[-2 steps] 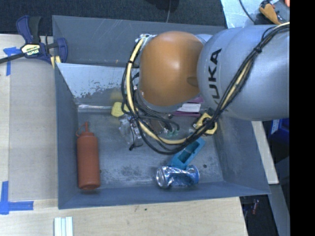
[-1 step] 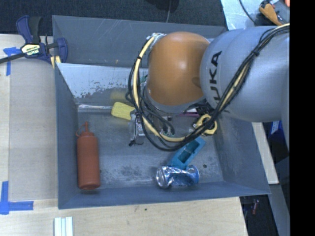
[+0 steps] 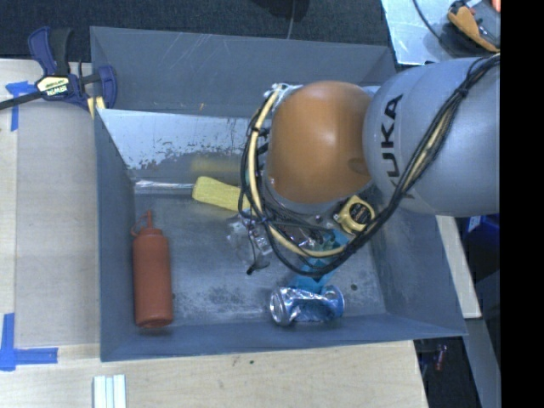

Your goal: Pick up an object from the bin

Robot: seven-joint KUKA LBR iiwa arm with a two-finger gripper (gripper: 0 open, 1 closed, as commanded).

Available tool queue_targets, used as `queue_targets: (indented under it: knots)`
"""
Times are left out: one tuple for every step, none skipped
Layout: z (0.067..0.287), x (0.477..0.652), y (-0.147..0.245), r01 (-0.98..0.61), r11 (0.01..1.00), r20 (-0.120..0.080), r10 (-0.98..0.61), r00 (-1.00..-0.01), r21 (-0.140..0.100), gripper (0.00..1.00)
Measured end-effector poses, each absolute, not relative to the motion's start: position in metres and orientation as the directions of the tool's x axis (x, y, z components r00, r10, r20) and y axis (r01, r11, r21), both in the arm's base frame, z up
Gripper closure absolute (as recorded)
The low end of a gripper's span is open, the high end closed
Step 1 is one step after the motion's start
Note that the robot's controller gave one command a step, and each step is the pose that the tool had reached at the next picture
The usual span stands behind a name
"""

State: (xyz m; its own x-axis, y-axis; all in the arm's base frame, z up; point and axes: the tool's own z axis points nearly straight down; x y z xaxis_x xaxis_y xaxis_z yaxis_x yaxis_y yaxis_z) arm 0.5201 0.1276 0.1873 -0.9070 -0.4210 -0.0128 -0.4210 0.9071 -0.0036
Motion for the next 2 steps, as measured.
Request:
queue_targets:
  knots:
    - [0.1755, 0.5654, 0.1539, 0.091, 0.996, -0.018, 0.091, -0.996, 0.004, 1.00]
    - [0.1733, 0.5696, 0.1527, 0.029, 1.000, -0.015, 0.029, -0.999, 0.002, 1.00]
